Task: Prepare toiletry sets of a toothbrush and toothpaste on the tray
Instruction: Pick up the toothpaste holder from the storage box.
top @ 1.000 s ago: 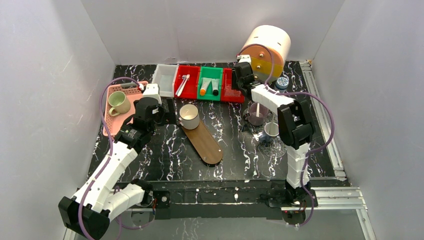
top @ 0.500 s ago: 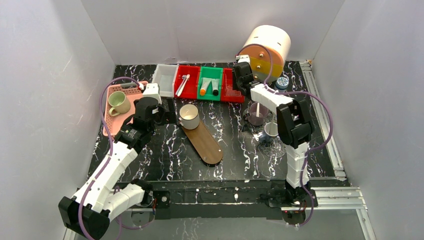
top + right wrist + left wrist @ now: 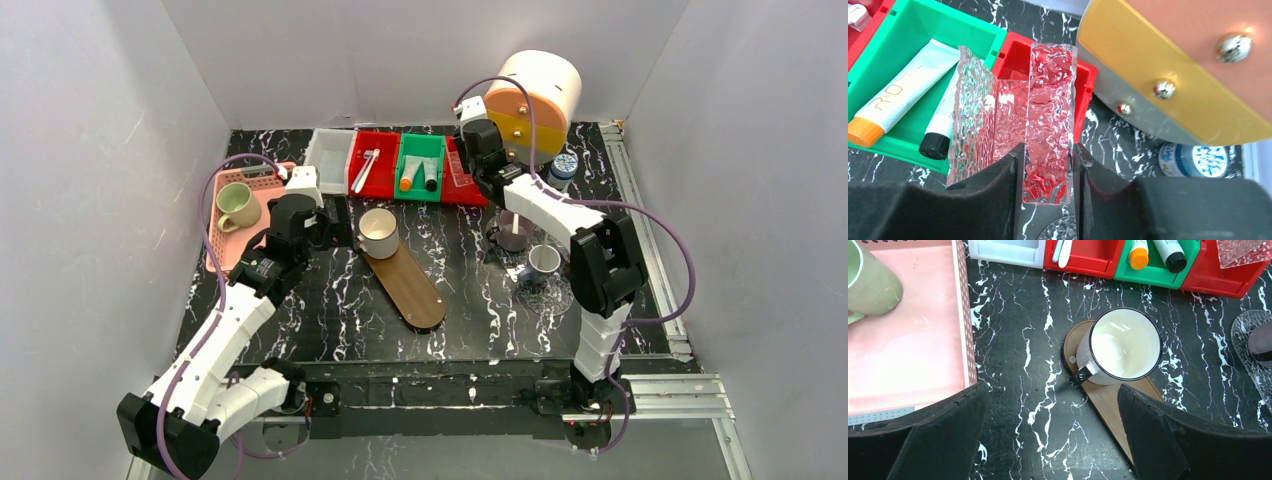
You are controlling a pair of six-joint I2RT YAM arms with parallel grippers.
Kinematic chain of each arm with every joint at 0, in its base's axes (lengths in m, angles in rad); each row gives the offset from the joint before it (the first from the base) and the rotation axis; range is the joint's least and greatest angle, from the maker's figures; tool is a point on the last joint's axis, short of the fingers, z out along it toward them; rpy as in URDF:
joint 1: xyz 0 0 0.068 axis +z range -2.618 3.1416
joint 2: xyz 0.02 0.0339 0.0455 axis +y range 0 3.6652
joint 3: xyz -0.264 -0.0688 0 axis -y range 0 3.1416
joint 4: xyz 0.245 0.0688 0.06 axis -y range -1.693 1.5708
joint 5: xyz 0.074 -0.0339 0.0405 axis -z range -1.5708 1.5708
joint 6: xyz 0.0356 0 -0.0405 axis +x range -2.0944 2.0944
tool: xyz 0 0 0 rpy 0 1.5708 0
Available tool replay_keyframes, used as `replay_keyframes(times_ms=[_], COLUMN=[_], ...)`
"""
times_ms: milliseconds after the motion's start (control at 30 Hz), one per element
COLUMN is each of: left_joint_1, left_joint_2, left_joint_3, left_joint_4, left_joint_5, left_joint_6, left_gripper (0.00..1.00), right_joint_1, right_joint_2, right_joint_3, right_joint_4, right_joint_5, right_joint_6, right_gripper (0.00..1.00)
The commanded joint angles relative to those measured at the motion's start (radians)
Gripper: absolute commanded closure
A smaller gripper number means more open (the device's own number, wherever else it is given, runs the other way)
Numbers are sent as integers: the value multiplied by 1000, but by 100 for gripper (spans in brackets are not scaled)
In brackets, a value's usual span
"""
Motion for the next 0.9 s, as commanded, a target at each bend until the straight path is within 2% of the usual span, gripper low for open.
replay_keyframes(times_ms=[0, 233, 400, 600, 867], left_joint_1=[-5, -4, -1, 0, 0], left_joint_2=[-23, -25, -8, -2, 6], left_joint_3=[-20, -13, 23, 62, 116], left_joint_4=[4, 4, -21, -29, -44], left_joint_5=[1, -14, -49, -14, 53], left_joint_6=[1, -21, -39, -96, -197], left_gripper=[2, 2, 2, 2, 2], right_joint_1=[44, 132, 184, 234, 319], right_joint_2=[-84, -165, -263, -401, -588], right_joint_3=[-45, -175, -281, -441, -678], right_joint_4=[148, 287, 344, 453, 648], right_joint_5=[78, 126, 95, 54, 10], right_joint_6=[-193, -422, -494, -607, -836], right_gripper=[99, 99, 99, 99, 99])
